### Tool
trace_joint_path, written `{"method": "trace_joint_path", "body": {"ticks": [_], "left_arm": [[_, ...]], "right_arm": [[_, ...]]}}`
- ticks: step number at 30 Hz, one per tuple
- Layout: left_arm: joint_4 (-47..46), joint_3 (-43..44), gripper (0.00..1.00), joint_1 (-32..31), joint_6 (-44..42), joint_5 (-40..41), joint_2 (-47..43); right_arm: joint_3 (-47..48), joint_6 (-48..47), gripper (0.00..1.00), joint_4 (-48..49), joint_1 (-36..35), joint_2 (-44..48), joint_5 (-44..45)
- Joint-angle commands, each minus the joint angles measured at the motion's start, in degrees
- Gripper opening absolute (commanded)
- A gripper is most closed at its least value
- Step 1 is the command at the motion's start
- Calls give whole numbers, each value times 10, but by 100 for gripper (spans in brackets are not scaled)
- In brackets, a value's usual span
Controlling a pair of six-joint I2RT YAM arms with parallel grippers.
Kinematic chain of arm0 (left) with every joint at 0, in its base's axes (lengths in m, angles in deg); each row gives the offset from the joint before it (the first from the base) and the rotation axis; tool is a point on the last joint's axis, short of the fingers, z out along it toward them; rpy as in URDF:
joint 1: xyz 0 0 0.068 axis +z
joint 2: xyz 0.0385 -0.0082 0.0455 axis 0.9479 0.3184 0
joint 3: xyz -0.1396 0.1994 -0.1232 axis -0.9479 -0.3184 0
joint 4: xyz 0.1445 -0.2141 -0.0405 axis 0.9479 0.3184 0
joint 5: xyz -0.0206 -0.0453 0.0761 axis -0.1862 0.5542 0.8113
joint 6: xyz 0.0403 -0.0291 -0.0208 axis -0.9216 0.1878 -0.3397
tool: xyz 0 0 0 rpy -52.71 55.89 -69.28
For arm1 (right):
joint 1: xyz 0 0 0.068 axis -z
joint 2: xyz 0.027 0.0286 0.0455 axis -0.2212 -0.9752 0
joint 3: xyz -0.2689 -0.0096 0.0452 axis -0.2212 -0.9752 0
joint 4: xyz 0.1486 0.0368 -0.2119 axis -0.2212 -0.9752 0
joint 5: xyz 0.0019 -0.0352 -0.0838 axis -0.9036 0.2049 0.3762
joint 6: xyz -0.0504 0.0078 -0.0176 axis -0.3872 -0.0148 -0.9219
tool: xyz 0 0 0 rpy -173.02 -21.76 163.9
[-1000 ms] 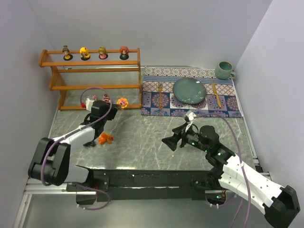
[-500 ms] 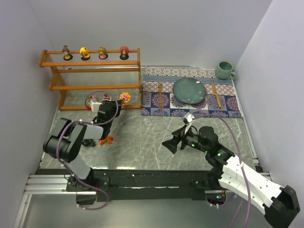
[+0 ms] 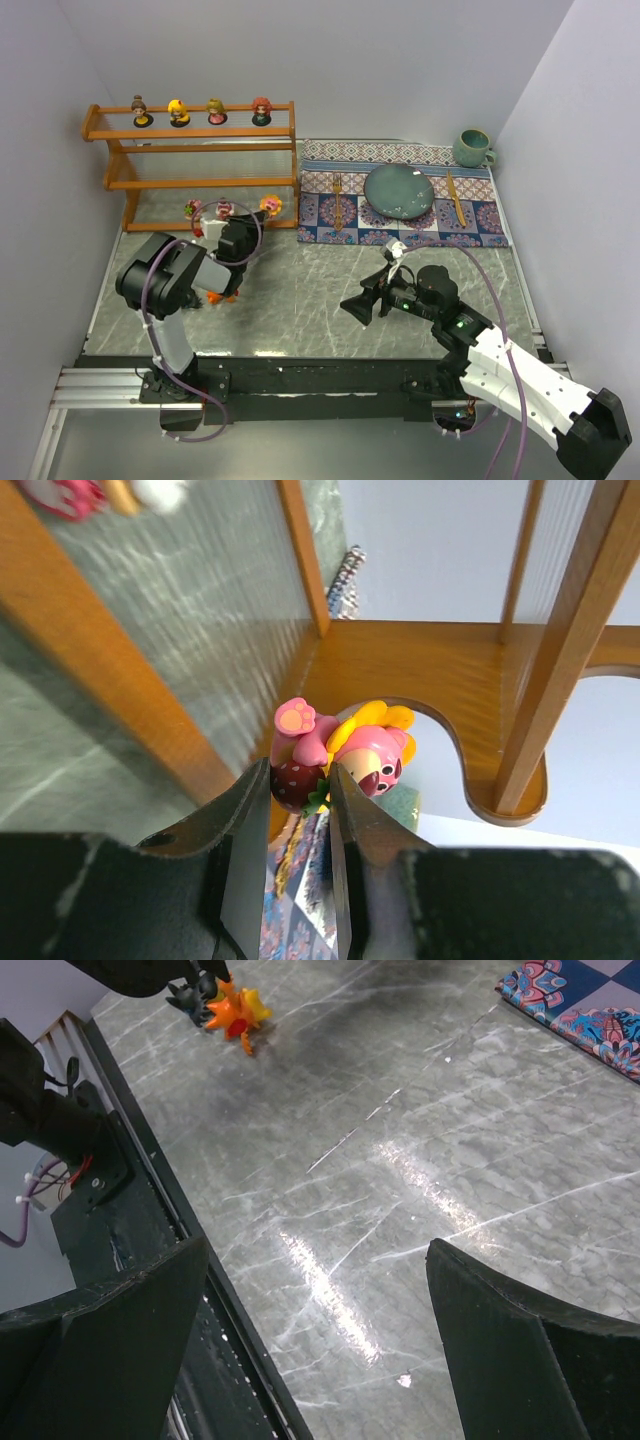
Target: Place and organize the plastic toys onto the shelf
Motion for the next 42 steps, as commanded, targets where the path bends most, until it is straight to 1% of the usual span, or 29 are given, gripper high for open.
{"method": "trace_joint_path", "body": {"ticks": [1, 12, 27, 33, 38, 42], "left_arm": [[-94, 26, 9, -12, 19, 23, 29], [-115, 55, 9, -29, 33, 31, 72], [-111, 75, 10, -43, 41, 39, 116], [-91, 79, 13, -46, 43, 37, 114], [-114, 55, 12, -47, 43, 31, 100], [-93, 32, 11, -50, 29, 17, 45]], "right_arm": [[-3, 3, 97, 9, 1, 2, -6], [-3, 4, 97, 8, -1, -1, -11], [-5, 5, 97, 8, -4, 1, -8], [-6, 6, 97, 9, -3, 5, -7], [-6, 4, 97, 11, -3, 9, -6], [-8, 4, 97, 19, -4, 8, -6]]}}
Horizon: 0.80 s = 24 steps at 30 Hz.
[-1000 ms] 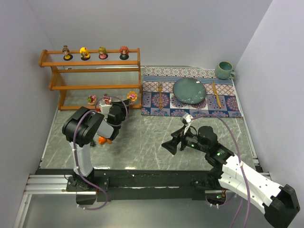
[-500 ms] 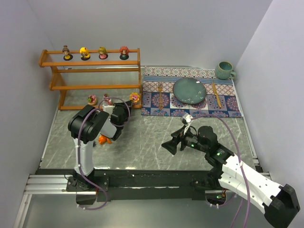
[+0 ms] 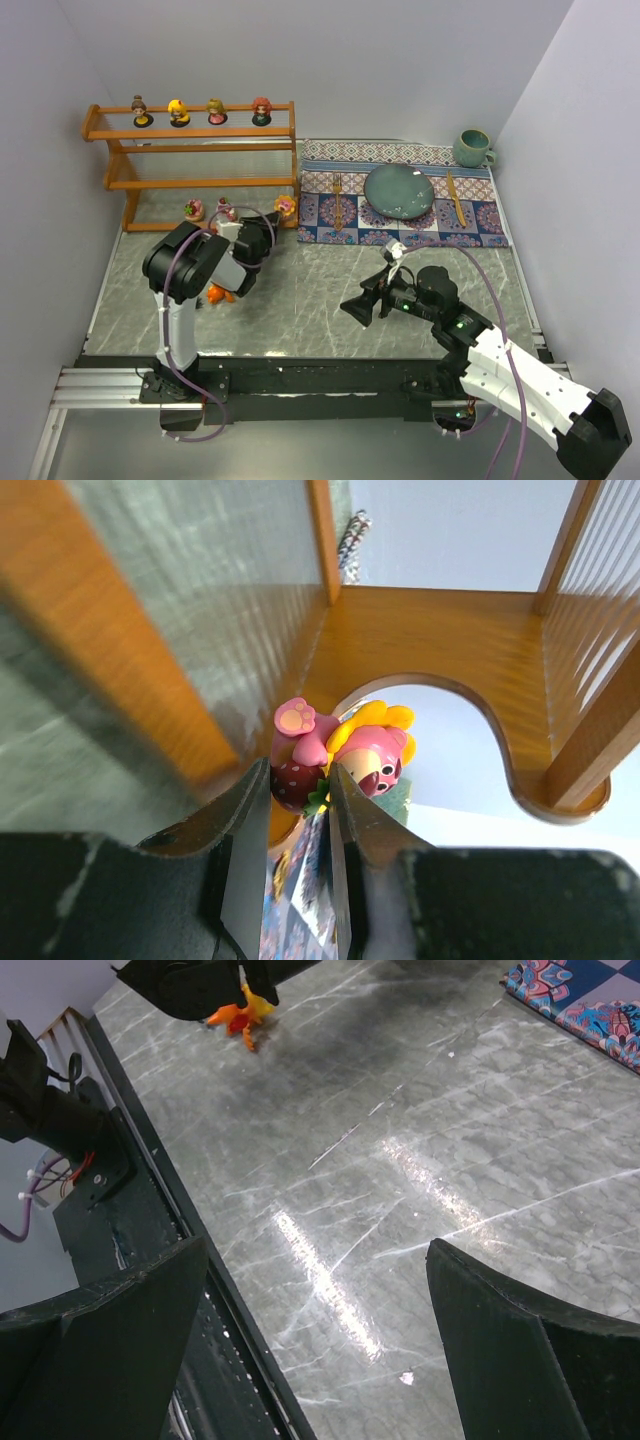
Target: Place and organize the plastic toys onto the shelf
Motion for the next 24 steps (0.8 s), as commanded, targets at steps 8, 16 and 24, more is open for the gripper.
{"method": "trace_joint_path", "body": {"ticks": [8, 16, 24], "left_arm": [[49, -101, 10, -20, -33, -44, -209], [157, -152, 10, -60, -35, -81, -363], [252, -156, 11, -90, -43, -106, -467]], "right_arm": [[14, 18, 97, 56, -2, -9, -4], [65, 74, 96, 164, -1, -83, 68], [126, 113, 96, 280, 0, -195, 107]]}}
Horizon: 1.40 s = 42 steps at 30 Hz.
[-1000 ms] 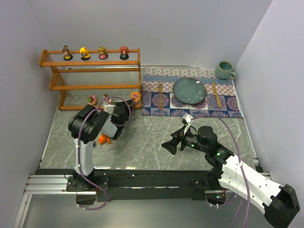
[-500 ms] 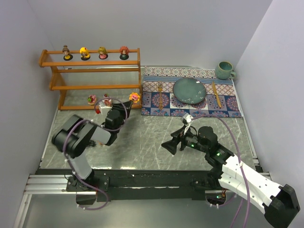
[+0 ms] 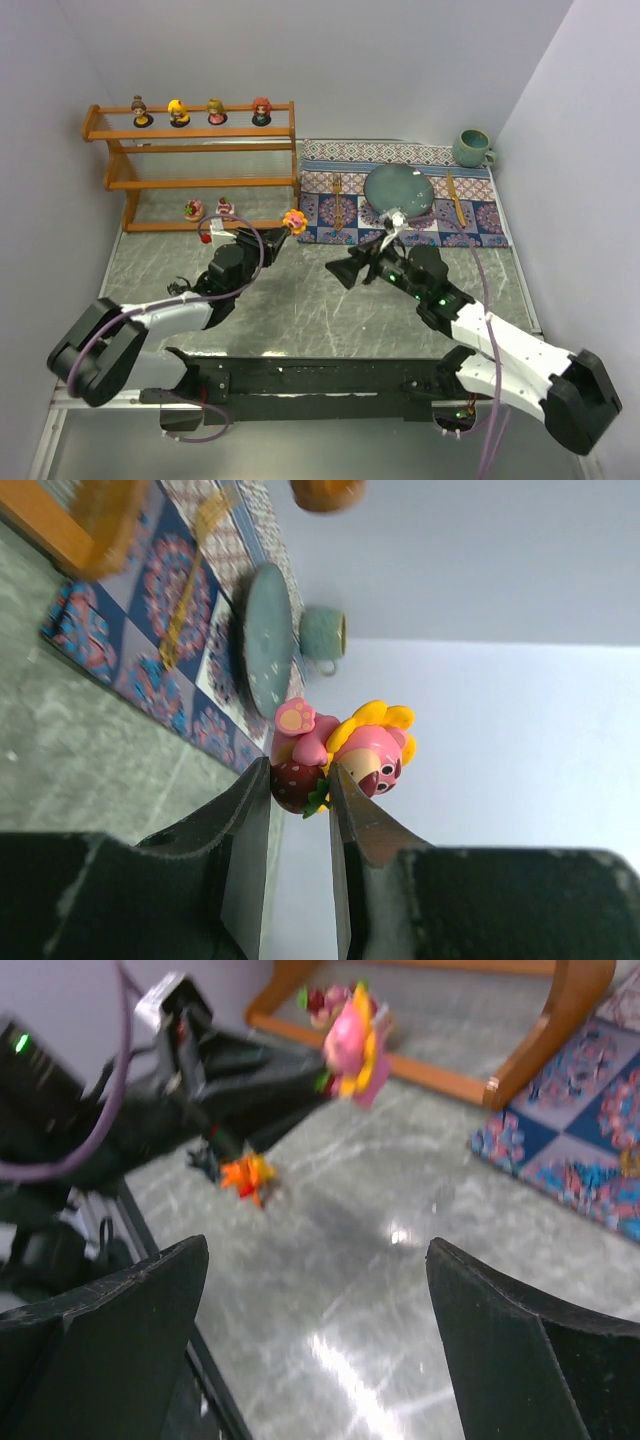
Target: Place and organize the plastic toys onto the shelf
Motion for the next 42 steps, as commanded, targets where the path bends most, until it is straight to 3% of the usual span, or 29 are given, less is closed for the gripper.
{"method": "trace_joint_path", "body": {"ticks": [1, 11, 19, 34, 39, 42], "left_arm": [[40, -3, 11, -14, -11, -24, -48], [70, 9, 12, -44, -5, -42, -81], [67, 22, 12, -56, -3, -40, -81], [56, 33, 13, -63, 6, -39, -90], [64, 40, 14, -63, -4, -47, -94], [71, 40, 16, -62, -8, -58, -92]], "right_arm": [[56, 30, 96, 108, -1, -66, 31], [123, 39, 92, 169, -2, -175, -7], [117, 56, 86, 196, -6, -226, -32], [120, 58, 65, 236, -8, -294, -59], [119, 52, 46, 252, -8, -305, -65], [123, 35, 28, 245, -7, -301, -66]]}}
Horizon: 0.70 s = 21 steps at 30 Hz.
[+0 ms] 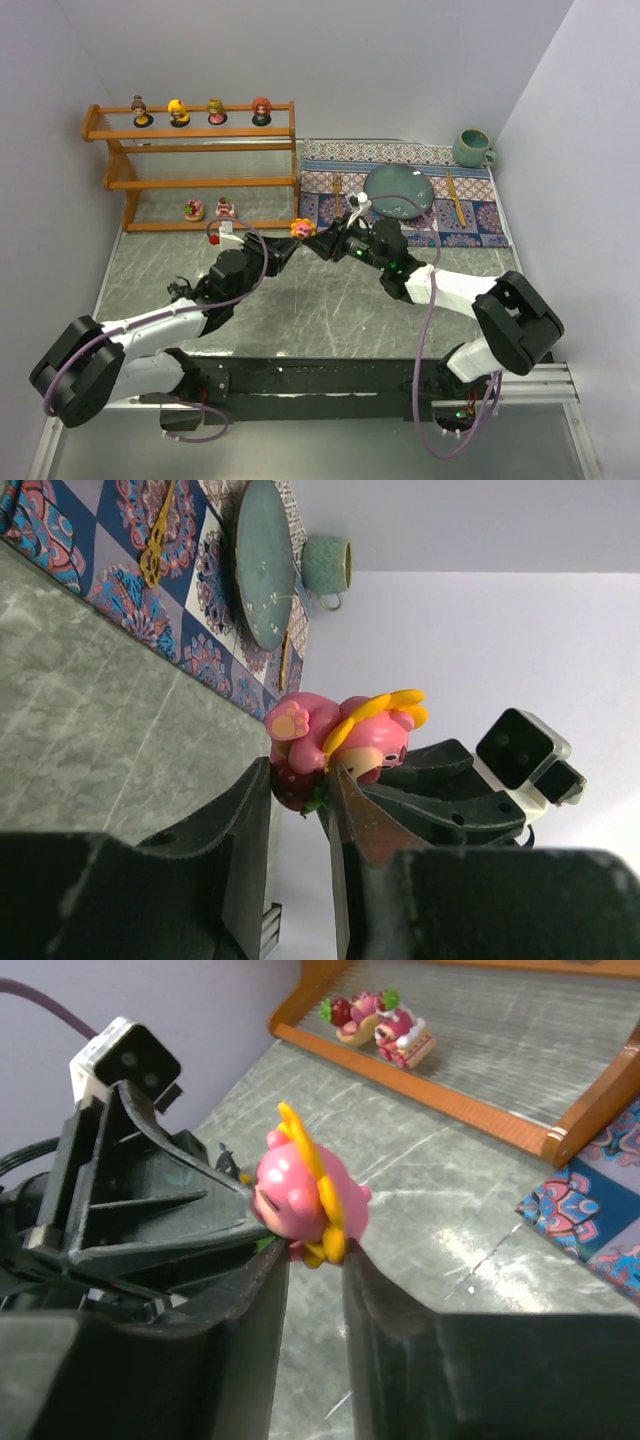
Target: Place and organize the plastic toys onto the shelf
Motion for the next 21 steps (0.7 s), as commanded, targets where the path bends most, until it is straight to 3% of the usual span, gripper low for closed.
{"method": "trace_joint_path", "body": {"ticks": [1, 3, 4, 14, 21], "left_arm": [[-27, 32, 18, -6, -13, -32, -17], [-9, 32, 27, -6, -22, -37, -21], [1, 33, 27, -6, -36, -35, -29], [67, 39, 37, -6, -81, -36, -49], [190, 82, 86, -6, -205, 14, -102]], "right_arm": [[22, -23, 18, 19, -5, 1, -13], [26, -44, 8, 3, -5, 8, -11], [26, -51, 1, -12, -5, 12, -9], [33, -82, 0, -41, -6, 20, -19], [30, -66, 0, -61, -5, 25, -14]]}}
